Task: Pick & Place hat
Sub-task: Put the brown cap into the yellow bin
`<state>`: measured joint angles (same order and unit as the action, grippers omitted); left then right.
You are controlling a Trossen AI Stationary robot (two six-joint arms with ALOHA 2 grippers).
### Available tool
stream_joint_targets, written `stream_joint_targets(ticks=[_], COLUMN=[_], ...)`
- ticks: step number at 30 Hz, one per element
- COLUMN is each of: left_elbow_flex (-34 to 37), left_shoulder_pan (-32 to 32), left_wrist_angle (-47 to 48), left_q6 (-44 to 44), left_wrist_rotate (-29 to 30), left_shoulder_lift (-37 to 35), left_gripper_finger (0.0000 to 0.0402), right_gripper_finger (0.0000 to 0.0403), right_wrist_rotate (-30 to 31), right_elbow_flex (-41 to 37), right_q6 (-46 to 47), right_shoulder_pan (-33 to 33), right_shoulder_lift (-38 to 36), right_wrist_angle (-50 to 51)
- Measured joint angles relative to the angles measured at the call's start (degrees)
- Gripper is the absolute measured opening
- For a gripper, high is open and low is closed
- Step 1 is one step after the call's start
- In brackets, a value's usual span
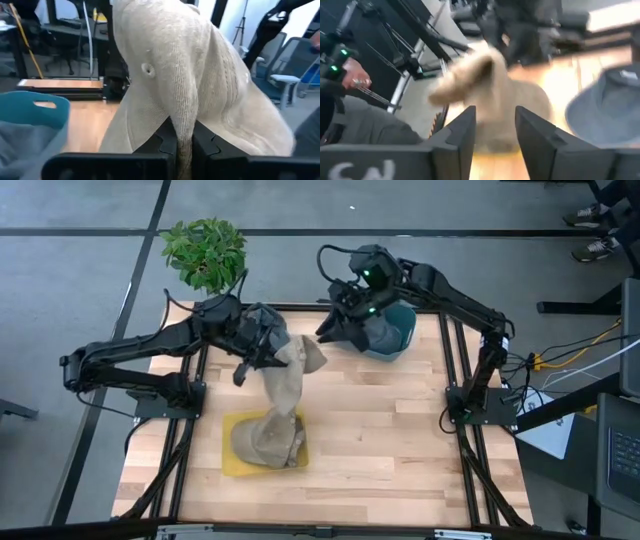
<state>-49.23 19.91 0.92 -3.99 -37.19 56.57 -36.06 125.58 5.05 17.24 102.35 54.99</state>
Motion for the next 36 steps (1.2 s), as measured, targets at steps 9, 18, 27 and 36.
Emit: stream_joint_targets(ticks=[9,18,27,36], left_elbow_flex=[0.0,0.0,0.0,0.0], left_shoulder_pan=[-6.54,-20.8,-34.81,-45.9], left_wrist_angle=[14.61,26.06,33.45,38.81], left_q6=[-6.72,-19.96,-30.2,-37.5], left_wrist_rotate=[8.58,24.9,39.43,51.14], left_shoulder_lift=[-6.82,-9.91,-8.85,-5.06], left_gripper_finger=[0.001,0.0012,0.0013,0.0013], right_gripper_finger=[0.0158,0.0158,0.0158,0.0159], right_wrist_rotate=[6.13,12.21,13.84,14.09], right_elbow_flex=[0.0,0.0,0.0,0.0], right_q6=[-7.99,-15.19,-19.85,-20.58], right_shoulder_pan=[-1.32,-4.07,-5.95,-6.44], right_shoulder_lift=[-1.8,-1.97,-1.97,-1.97], right_wrist_angle=[10.59,20.64,23.39,24.21])
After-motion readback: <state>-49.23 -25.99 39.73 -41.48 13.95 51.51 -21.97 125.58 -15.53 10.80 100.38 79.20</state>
